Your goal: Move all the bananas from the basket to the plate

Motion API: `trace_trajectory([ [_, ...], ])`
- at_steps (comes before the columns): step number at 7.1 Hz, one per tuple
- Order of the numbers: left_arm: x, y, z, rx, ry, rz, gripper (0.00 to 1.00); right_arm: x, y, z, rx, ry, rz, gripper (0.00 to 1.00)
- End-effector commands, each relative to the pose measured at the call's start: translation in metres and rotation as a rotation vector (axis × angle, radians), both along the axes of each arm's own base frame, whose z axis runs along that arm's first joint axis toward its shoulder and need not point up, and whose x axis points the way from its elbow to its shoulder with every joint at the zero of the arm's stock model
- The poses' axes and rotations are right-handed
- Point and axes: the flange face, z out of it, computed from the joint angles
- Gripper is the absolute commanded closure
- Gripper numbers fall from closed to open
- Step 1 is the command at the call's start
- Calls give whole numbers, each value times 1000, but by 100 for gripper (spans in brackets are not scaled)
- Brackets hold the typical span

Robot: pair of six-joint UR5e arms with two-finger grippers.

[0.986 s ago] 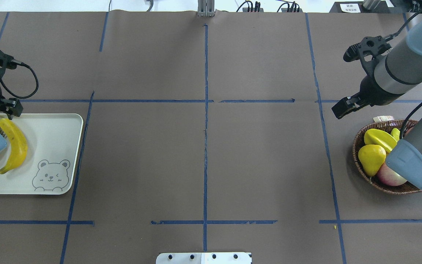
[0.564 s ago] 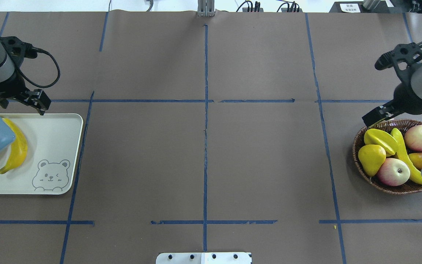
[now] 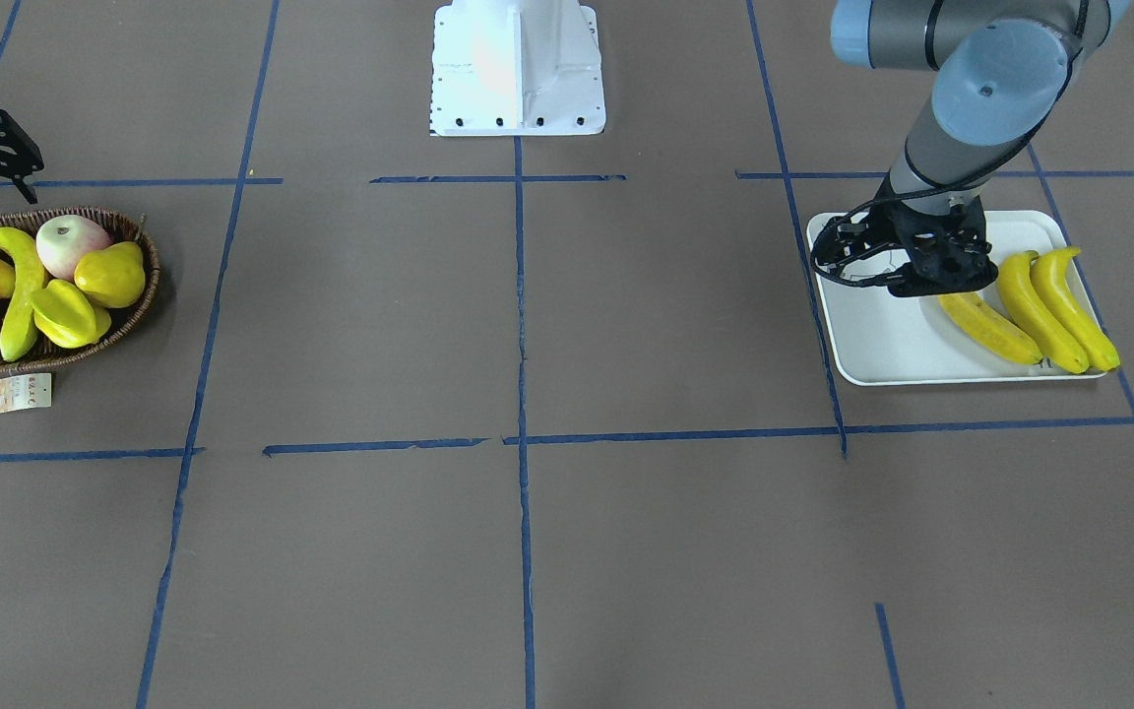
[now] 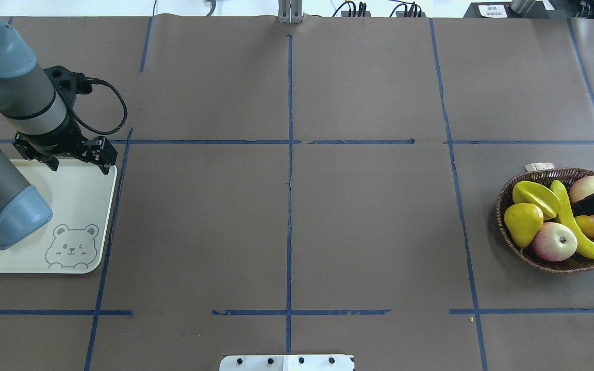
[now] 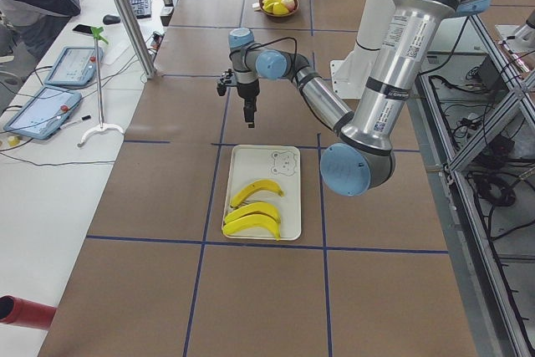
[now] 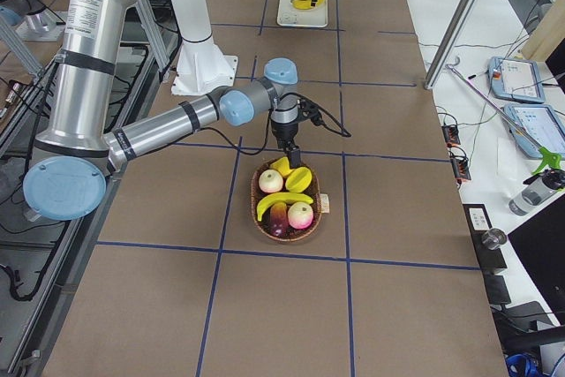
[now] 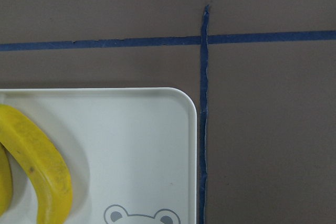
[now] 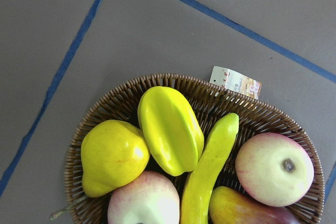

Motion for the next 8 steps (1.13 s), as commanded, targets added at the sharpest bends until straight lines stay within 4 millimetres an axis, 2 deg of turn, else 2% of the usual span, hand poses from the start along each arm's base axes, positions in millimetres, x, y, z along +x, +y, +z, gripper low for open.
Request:
trace_trajectory([
  [1, 1, 2, -2, 0, 3, -2, 0, -11, 19, 44, 62, -63, -78, 2],
  [2, 1, 1, -2, 1, 2, -3, 0, -21, 32, 58, 94, -47, -176, 6],
  [3, 1, 1, -2, 1, 2, -3, 0, -21, 35, 67, 128, -32, -240, 10],
  [6, 13, 9, -1, -18, -1, -2, 0, -18, 43, 88, 186, -15, -372, 18],
  [8, 14, 9, 0, -21, -2, -3, 0, -29, 44, 109, 148, -6, -401, 23],
])
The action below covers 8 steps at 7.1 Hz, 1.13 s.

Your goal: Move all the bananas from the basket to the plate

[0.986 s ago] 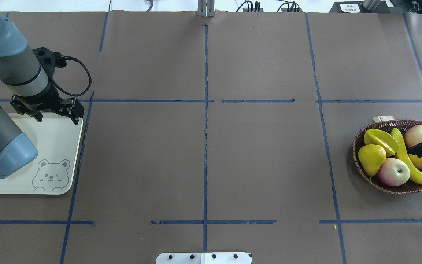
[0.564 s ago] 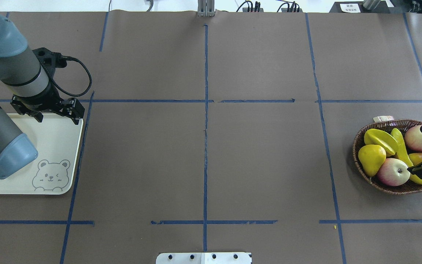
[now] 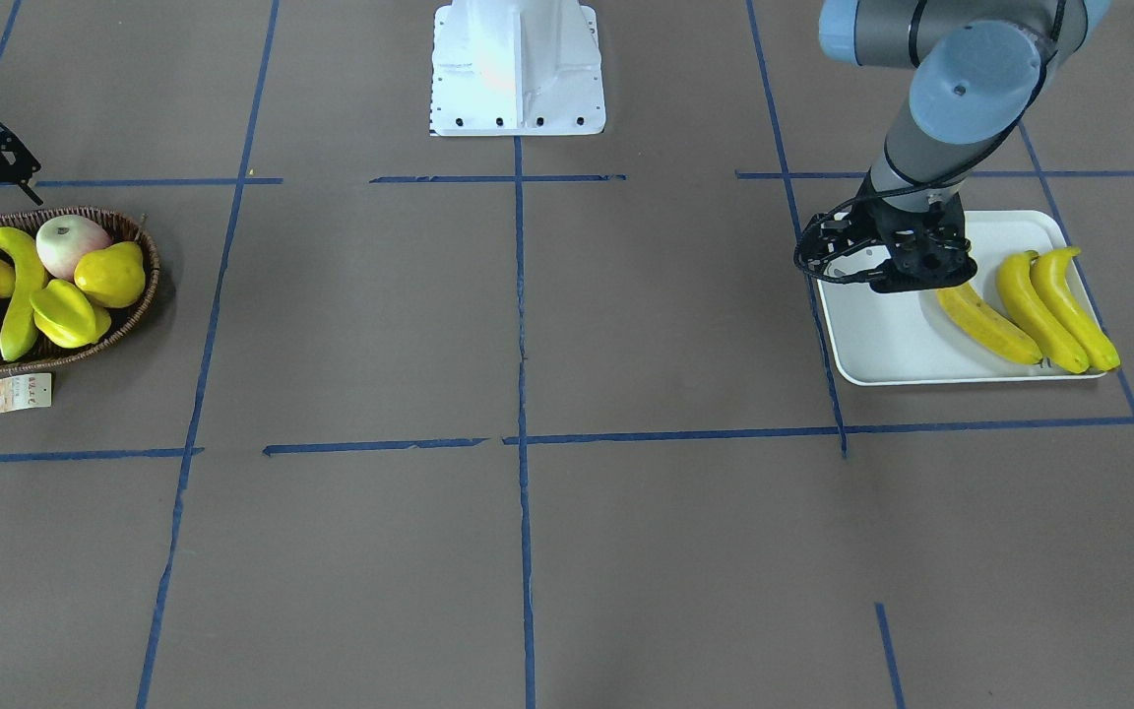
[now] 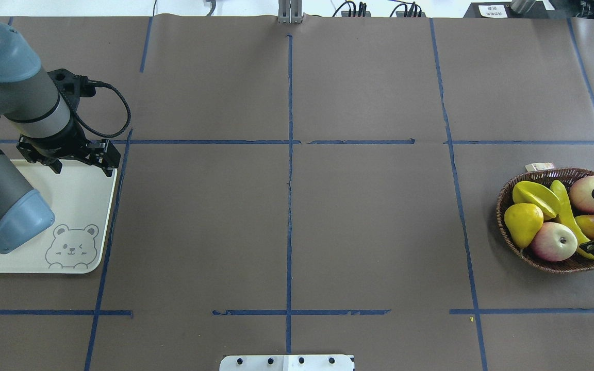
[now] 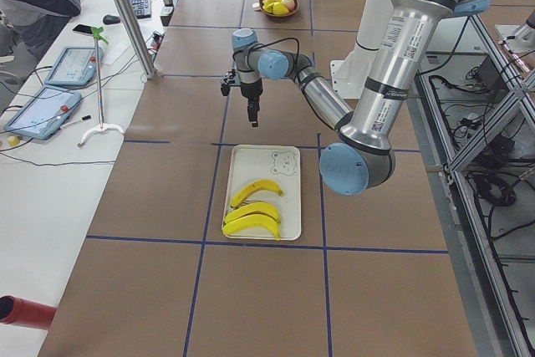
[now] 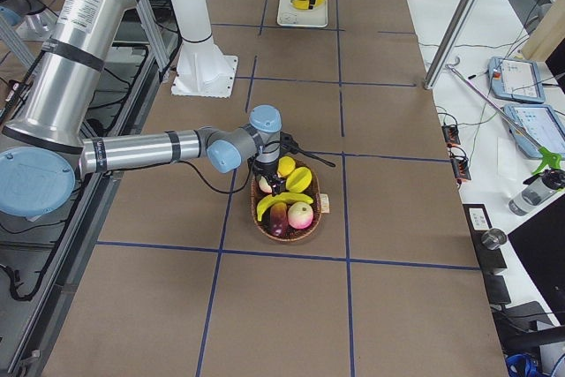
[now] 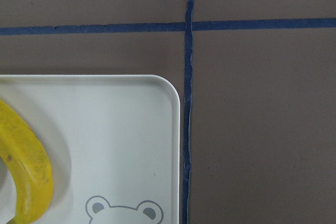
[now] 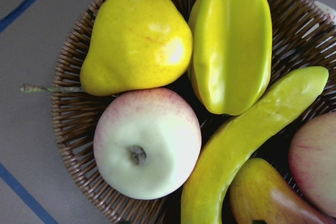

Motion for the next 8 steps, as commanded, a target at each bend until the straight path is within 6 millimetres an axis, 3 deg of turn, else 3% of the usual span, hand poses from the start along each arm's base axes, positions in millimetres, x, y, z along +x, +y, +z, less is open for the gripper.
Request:
trace_trajectory([
  [1, 1, 1, 1, -4, -1, -2, 0, -10, 4, 15, -20, 14, -35, 24],
  [5, 1, 1, 1, -5, -1, -3, 0, -28, -11, 27, -17, 19, -52, 28],
  [8, 1, 1, 1, -6, -1, -4, 0, -29, -9, 35, -30, 30, -60, 29],
])
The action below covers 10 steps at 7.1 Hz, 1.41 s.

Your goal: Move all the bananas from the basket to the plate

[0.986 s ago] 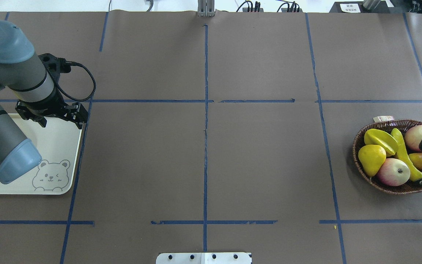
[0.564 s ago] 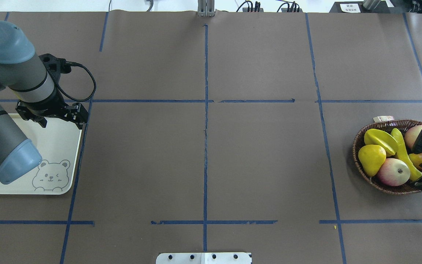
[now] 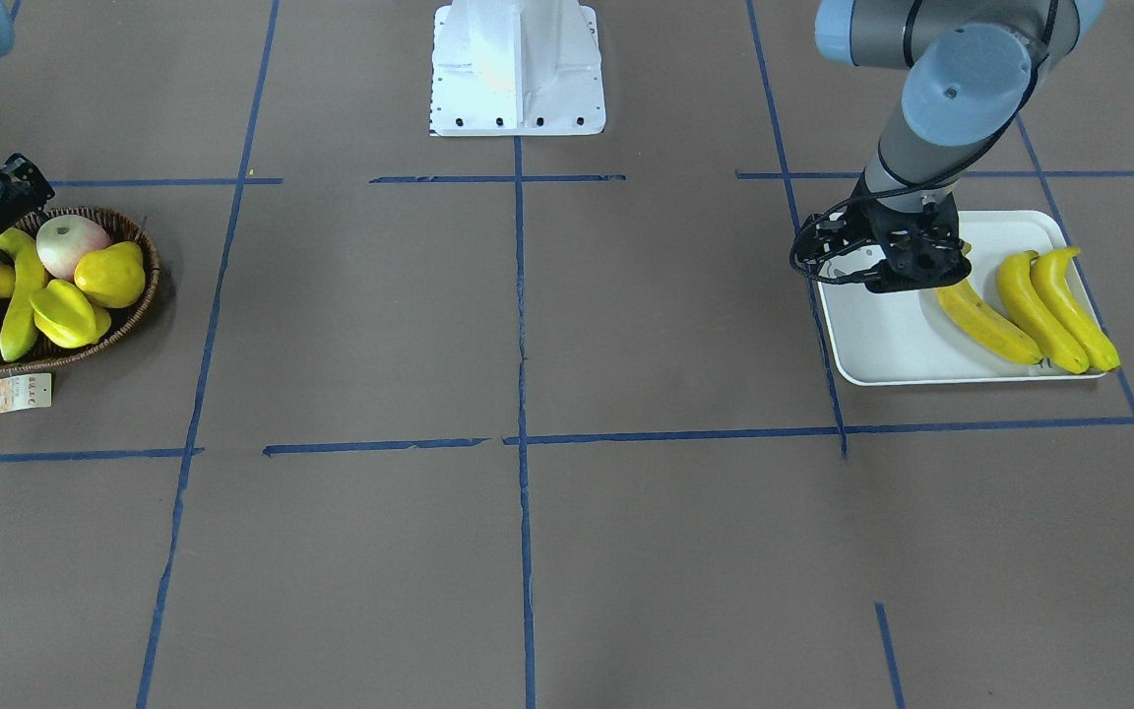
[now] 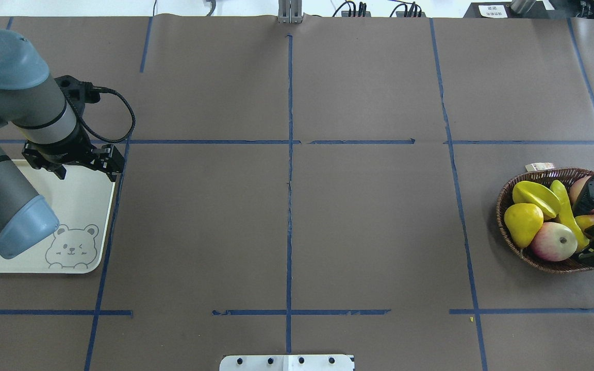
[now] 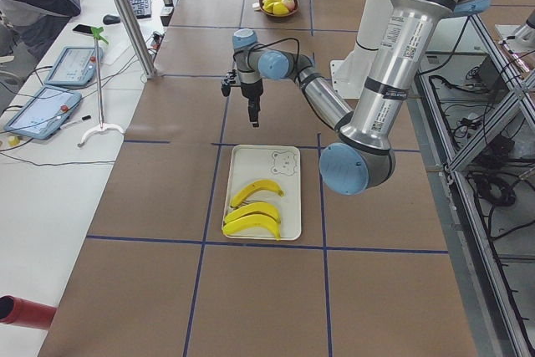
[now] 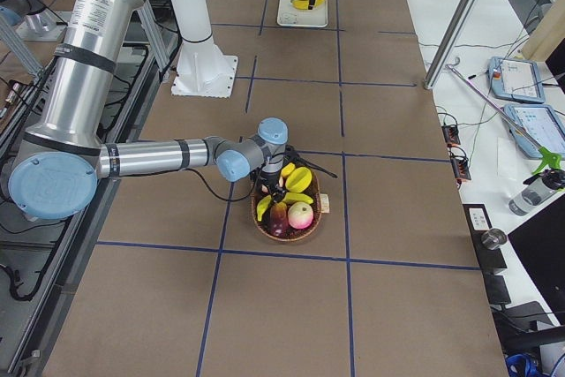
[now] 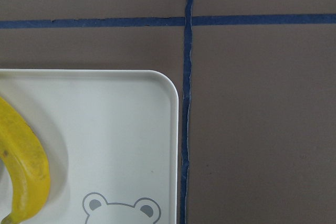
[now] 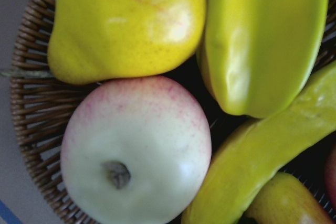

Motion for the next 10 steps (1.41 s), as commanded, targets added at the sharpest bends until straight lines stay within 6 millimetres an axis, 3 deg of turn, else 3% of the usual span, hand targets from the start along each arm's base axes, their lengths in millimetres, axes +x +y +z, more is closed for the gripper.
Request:
trace_trajectory([
  [1, 0, 0, 0, 0, 0, 0, 0, -5, 2, 10, -11, 13, -13, 29],
  [4, 0, 0, 0, 0, 0, 0, 0, -8, 2, 16, -12, 26, -16, 37],
  [5, 0, 0, 0, 0, 0, 0, 0, -8, 1, 15, -12, 25, -15, 46],
  [7, 0, 0, 1, 0, -1, 1, 0, -9, 1, 14, -14, 22, -11, 79],
  [8, 0, 0, 1, 0, -1, 1, 0, -8, 0, 14, -12, 21, -10, 86],
  [10, 0, 0, 1, -1, -1, 0, 0, -3, -2, 7, -6, 8, -1, 89],
])
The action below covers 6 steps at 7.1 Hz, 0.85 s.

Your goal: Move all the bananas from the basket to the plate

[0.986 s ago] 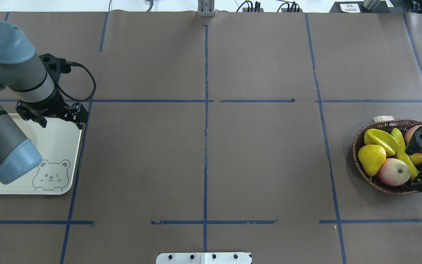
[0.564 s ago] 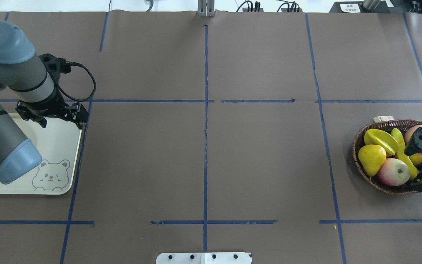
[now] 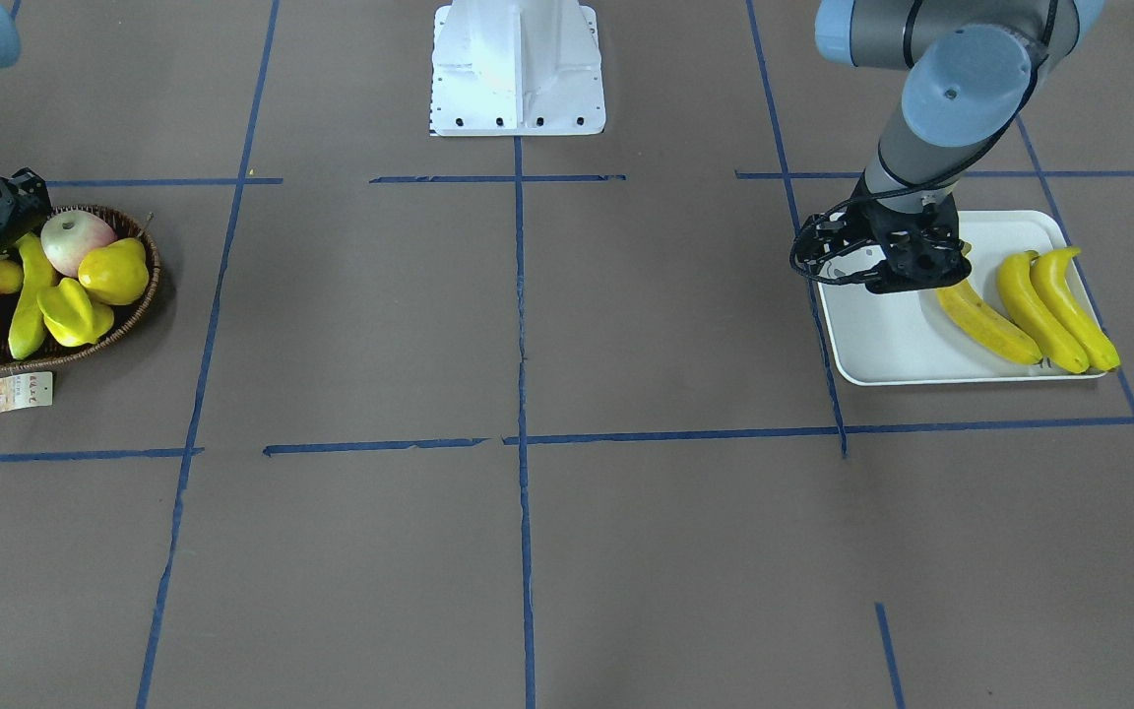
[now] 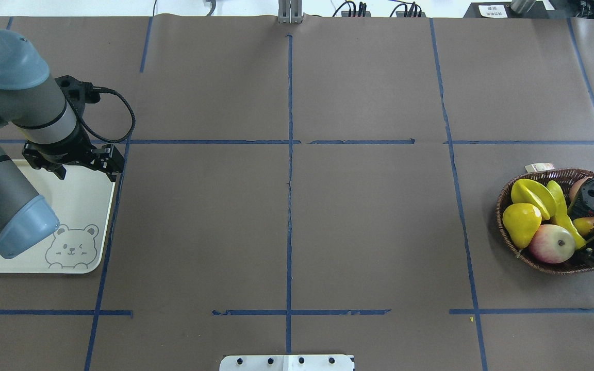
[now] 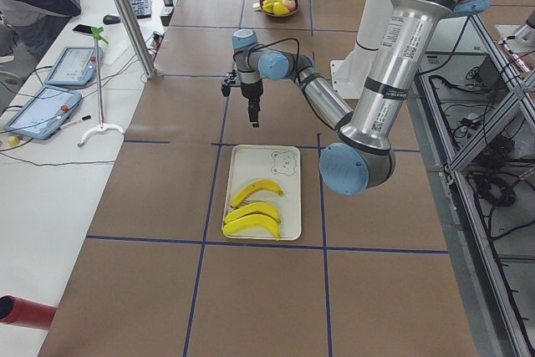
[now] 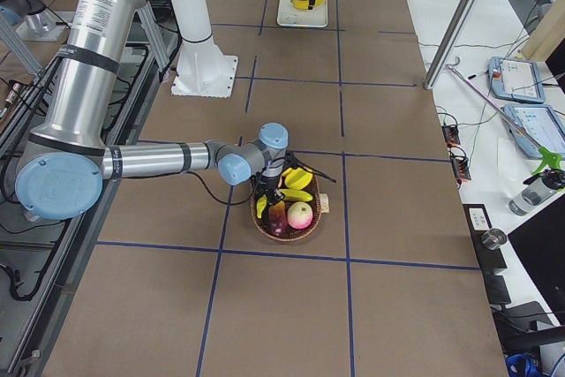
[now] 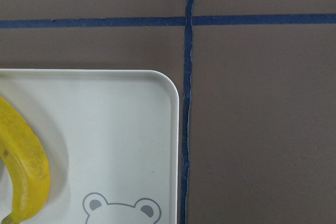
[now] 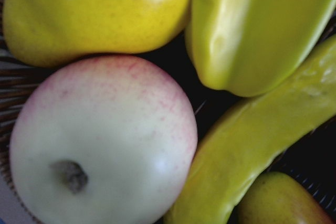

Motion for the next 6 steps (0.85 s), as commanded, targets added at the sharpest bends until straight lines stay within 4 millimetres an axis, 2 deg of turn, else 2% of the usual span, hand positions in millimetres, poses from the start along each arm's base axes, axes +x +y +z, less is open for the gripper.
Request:
trace_trajectory([
  [1, 0, 0, 0, 0, 0, 0, 0, 16, -3, -13, 14, -18, 34, 92],
  [2, 0, 0, 1, -2, -1, -1, 0, 31, -5, -19, 18, -22, 69, 93],
  [5, 0, 0, 0, -1, 0, -1, 0, 58, -15, -45, 32, -63, 142, 96],
  [6, 0, 0, -2, 3, 3, -1, 0, 59, -17, -57, 28, -97, 148, 97],
])
